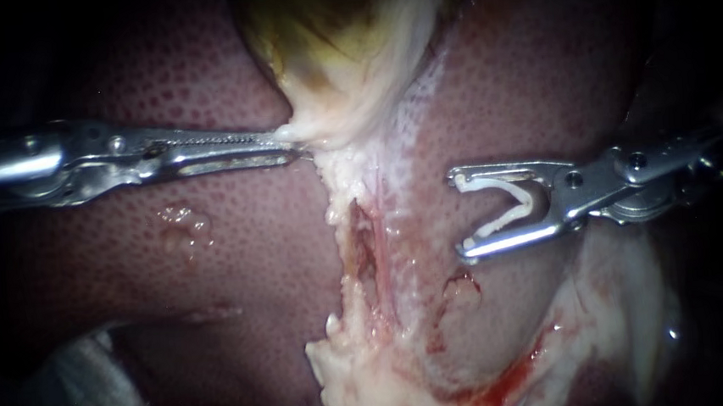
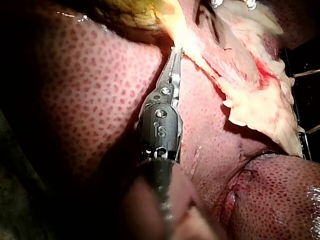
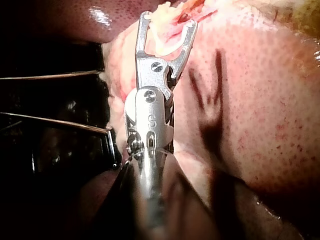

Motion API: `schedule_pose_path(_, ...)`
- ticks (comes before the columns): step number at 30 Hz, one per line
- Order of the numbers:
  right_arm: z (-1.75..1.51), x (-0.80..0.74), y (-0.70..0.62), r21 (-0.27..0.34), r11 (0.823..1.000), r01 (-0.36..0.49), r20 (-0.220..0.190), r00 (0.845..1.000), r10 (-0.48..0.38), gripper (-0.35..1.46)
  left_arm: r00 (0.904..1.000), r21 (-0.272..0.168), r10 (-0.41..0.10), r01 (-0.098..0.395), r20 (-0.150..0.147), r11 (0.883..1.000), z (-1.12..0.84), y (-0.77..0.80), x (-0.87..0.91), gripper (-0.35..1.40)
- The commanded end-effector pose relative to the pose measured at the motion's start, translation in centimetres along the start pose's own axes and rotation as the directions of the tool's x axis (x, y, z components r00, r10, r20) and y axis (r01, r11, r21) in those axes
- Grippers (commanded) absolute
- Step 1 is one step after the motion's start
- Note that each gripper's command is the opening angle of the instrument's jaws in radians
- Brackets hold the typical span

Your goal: Grabbing gallbladder

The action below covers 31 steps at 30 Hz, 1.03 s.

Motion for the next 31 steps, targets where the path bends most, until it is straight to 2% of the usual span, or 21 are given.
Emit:
schedule_pose_path(1,0.00,0.00,0.00,0.000,1.000,0.000,0.000,1.000,0.000,0.59,1.0000,-0.003,-0.001,0.001,0.002,1.000,-0.03,0.00,0.01,-0.35)
schedule_pose_path(3,0.00,0.00,0.00,0.000,1.000,0.000,0.000,1.000,0.000,0.59,1.0000,-0.008,-0.002,0.003,0.002,1.000,-0.10,0.00,0.04,-0.35)
schedule_pose_path(7,-0.01,-0.01,0.01,-0.001,1.000,-0.006,0.000,1.000,0.006,0.59,0.9999,0.009,-0.009,0.009,0.004,1.000,-0.42,-0.11,0.11,-0.35)
schedule_pose_path(11,-0.01,-0.01,0.01,-0.001,1.000,-0.006,0.000,1.000,0.006,0.59,0.9994,0.032,-0.025,0.025,-0.025,0.999,-0.69,-0.26,0.22,-0.35)
schedule_pose_path(14,-0.01,-0.01,0.01,-0.001,1.000,-0.006,0.000,1.000,0.006,0.59,0.9987,0.043,-0.038,0.040,-0.034,0.998,-0.80,-0.30,0.28,-0.35)
schedule_pose_path(31,0.00,0.00,0.01,0.000,1.000,-0.006,0.000,1.000,0.006,0.59,0.9986,0.048,-0.036,0.038,-0.039,0.998,-0.80,-0.27,0.31,-0.35)
